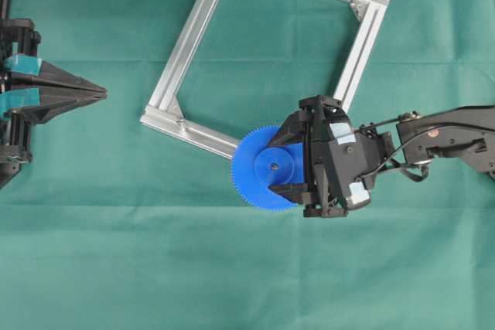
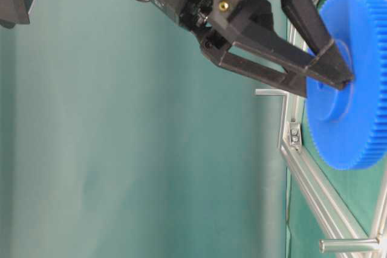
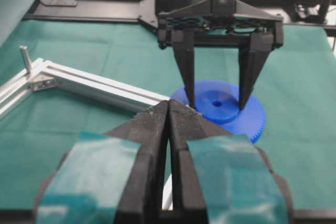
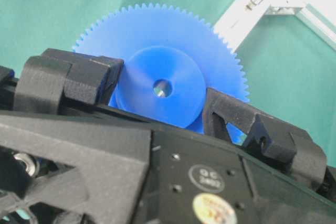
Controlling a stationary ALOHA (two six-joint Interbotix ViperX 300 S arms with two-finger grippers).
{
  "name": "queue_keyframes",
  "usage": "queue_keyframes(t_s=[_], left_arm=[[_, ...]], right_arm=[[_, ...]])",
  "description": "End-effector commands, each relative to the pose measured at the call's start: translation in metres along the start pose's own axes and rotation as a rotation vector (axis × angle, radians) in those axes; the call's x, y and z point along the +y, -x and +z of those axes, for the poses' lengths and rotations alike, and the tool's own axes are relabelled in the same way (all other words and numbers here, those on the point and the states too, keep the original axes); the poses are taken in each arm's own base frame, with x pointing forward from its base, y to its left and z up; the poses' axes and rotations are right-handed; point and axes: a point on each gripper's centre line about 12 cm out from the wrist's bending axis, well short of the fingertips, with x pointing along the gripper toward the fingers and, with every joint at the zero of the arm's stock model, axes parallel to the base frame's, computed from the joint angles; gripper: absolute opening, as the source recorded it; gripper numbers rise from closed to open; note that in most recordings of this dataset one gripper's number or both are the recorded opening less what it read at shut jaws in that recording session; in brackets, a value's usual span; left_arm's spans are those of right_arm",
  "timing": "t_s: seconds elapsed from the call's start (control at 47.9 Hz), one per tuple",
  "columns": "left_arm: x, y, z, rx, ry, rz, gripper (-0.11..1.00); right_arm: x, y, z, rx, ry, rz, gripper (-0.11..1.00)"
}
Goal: Find the location of the shaft and insert the gear.
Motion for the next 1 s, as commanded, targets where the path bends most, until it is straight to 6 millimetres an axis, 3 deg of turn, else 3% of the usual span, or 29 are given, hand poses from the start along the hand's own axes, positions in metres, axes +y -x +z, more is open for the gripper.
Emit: queue_keyframes(t_s=[0.0, 0.605, 0.98], left_arm=[[0.001, -0.002, 0.009, -0.015, 0.000, 0.003, 0.01], [0.001, -0.001, 0.010, -0.017, -0.001, 0.003, 0.01], [0.003, -0.001, 0.010, -0.022, -0.001, 0.014, 0.01]], right_arm=[[-0.001, 0.011, 0.014, -0.056, -0.005, 0.009, 0.69], [-0.012, 0.005, 0.001, -0.068, -0.018, 0.012, 0.69], [-0.030, 0.004, -0.002, -0.070, -0.021, -0.020, 0.69]])
